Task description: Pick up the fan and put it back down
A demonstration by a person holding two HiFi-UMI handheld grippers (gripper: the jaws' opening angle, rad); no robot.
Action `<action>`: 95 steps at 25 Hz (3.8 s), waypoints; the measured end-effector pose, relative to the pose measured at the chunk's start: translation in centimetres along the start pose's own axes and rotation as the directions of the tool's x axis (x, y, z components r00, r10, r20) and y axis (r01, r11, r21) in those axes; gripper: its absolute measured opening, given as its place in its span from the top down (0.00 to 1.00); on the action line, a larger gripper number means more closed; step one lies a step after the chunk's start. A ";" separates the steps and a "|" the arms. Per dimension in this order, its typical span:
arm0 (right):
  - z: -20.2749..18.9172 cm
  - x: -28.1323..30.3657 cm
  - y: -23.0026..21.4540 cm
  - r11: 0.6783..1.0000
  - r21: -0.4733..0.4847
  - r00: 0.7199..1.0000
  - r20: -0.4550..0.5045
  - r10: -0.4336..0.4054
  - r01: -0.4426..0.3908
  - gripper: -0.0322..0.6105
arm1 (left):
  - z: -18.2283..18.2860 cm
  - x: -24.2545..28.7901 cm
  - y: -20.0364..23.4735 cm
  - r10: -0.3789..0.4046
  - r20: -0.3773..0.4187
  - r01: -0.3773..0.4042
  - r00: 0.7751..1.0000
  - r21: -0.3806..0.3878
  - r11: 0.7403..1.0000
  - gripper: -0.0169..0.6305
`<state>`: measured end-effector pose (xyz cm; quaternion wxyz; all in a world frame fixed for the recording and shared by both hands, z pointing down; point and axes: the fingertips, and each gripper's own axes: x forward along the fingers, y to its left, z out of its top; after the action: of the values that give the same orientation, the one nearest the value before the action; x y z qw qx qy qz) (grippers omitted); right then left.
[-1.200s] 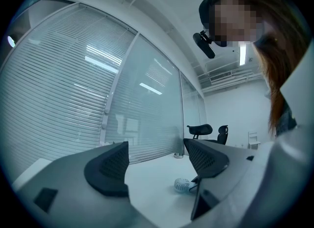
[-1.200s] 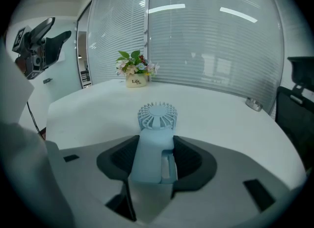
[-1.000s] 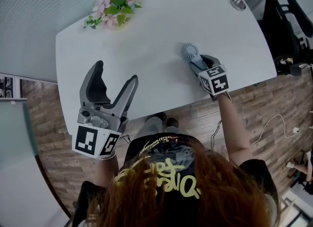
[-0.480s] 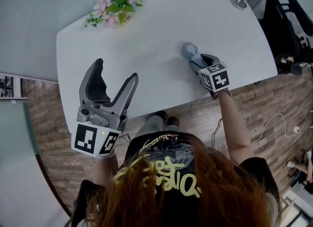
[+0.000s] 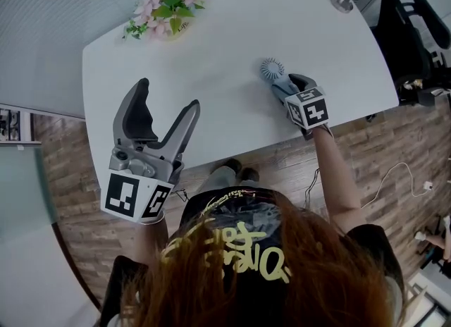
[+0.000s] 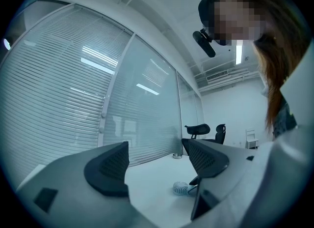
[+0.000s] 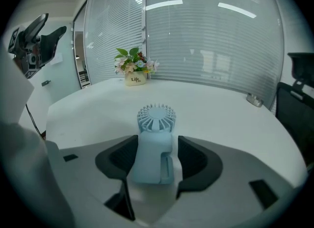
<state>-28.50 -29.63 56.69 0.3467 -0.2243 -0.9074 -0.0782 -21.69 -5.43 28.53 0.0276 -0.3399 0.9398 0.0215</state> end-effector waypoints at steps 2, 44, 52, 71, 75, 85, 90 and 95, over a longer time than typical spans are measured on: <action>0.4 -0.6 0.0 1.000 -0.004 1.000 0.019 -0.007 0.007 0.57 | 0.2 0.0 -0.1 -0.004 0.003 0.004 1.000 0.004 1.000 0.39; 18.6 -26.0 5.1 1.000 -0.001 0.640 0.769 -0.014 0.024 0.56 | 4.9 4.5 -3.8 -0.190 0.108 0.184 0.976 0.065 0.981 0.39; 18.6 -25.7 5.7 1.000 -0.004 0.640 0.769 -0.006 0.014 0.56 | 4.7 4.1 -3.6 -0.193 0.105 0.188 0.976 0.060 0.980 0.39; 18.6 -25.0 8.0 0.998 -0.050 0.644 0.763 0.055 -0.025 0.84 | 4.0 2.9 -3.1 -0.162 0.076 0.155 0.984 0.090 0.984 0.73; 18.5 -24.7 8.3 0.997 -0.058 0.651 0.756 0.073 -0.044 0.89 | 3.9 2.6 -3.2 -0.153 0.073 0.146 0.985 0.089 0.985 0.79; 18.4 -23.9 8.8 0.995 -0.067 0.655 0.749 0.099 -0.074 0.92 | 3.6 2.3 -2.9 -0.134 0.077 0.128 0.988 0.074 0.989 0.98; 18.6 -23.7 9.2 0.992 -0.098 0.657 0.743 0.130 -0.086 0.95 | 3.3 2.7 -3.3 -0.156 0.063 0.152 0.986 0.073 0.986 0.99; 18.5 -23.8 9.3 0.991 -0.107 0.655 0.744 0.136 -0.085 0.95 | 3.2 2.8 -3.3 -0.162 0.059 0.158 0.985 0.076 0.985 0.99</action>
<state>-19.56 -24.25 26.93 -0.0601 -0.3020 -0.9513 0.0139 -21.56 -9.56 25.13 0.0719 -0.4124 0.9082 -0.0031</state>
